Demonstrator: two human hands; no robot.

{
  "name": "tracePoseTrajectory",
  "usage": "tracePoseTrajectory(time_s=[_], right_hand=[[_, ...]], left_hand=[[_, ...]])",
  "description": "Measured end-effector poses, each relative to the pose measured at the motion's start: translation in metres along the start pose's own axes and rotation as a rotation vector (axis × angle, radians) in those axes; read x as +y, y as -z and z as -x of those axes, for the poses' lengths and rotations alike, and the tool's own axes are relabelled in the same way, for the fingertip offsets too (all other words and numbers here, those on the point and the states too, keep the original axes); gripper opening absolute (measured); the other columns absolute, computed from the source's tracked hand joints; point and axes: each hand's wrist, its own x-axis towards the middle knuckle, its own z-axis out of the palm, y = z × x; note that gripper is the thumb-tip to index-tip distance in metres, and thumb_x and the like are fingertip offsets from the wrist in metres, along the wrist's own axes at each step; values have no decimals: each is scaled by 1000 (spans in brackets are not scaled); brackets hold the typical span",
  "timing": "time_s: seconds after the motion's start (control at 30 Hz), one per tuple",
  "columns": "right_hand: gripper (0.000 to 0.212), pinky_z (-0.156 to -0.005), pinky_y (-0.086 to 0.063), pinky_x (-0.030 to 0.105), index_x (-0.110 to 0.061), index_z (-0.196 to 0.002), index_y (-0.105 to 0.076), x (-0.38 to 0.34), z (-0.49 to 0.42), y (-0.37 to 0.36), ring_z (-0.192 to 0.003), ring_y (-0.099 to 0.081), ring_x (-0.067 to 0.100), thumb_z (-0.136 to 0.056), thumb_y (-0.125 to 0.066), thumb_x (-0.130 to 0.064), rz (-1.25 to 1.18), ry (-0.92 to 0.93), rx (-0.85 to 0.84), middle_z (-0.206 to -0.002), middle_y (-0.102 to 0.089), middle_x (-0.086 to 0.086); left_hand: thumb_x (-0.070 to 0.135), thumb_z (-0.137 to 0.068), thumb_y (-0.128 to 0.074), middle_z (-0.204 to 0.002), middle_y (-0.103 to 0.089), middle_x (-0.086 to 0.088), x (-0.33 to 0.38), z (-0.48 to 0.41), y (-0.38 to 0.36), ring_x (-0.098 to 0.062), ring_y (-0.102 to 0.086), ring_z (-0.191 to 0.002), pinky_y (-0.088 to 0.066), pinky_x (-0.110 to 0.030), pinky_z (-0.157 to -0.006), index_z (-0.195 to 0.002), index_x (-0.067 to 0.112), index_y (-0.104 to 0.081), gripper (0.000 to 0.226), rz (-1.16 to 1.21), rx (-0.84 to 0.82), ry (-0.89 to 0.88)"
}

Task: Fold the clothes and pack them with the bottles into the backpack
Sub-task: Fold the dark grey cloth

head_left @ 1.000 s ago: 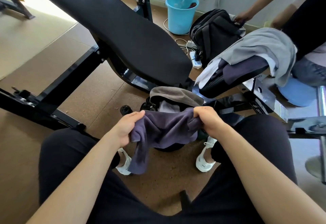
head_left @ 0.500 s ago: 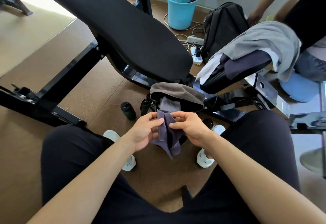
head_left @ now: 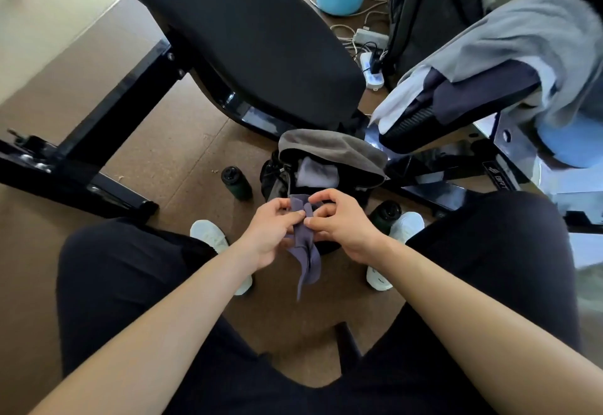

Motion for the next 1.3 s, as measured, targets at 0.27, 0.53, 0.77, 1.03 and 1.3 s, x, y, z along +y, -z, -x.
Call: tracePoseTrajectory(time_s=[0.27, 0.53, 0.77, 1.03, 1.3], right_hand=[[61, -78, -60, 32, -21, -131, -65, -18, -20, 14, -83, -71, 11, -82, -62, 15, 198, 177, -245, -90, -70, -1], [34, -73, -55, 25, -22, -111, -75, -13, -38, 20, -81, -64, 16, -84, -74, -2, 623, 364, -196, -95, -58, 5], [13, -71, -51, 33, -19, -88, -74, -17, -46, 29, -79, -57, 16, -80, -82, -13, 678, 440, -39, -91, -56, 4], [7, -81, -53, 39, -16, -89, -68, -35, -45, 48, -86, -63, 9, -87, -74, -17, 533, 473, 119, -86, -69, -9], [12, -73, -50, 26, -17, -90, -62, -39, -43, 53, -77, -61, 6, -92, -69, -8, 358, 522, 122, -83, -67, -3]], left_hand=[[16, -98, -53, -92, -64, -12, 17, -28, 8, -21, -65, -69, -54, -32, -62, -108, 10, -66, 17, 157, 0, 131], [22, -102, -36, -84, -73, -11, 26, -38, 12, -17, -70, -61, -55, -25, -53, -124, 6, -61, 37, 293, -96, 226], [19, -78, -52, -86, -74, -4, 29, -39, 8, -14, -68, -72, -55, -23, -61, -114, 12, -67, 40, 133, -100, 58], [-16, -81, -61, -83, -60, 0, 17, -33, 7, -5, -61, -77, -49, -21, -73, -86, 11, -54, 29, -264, -62, -421], [-11, -93, -57, -99, -71, -4, 4, -37, 12, -8, -68, -83, -55, -26, -75, -101, 17, -63, 30, -366, -27, -472]])
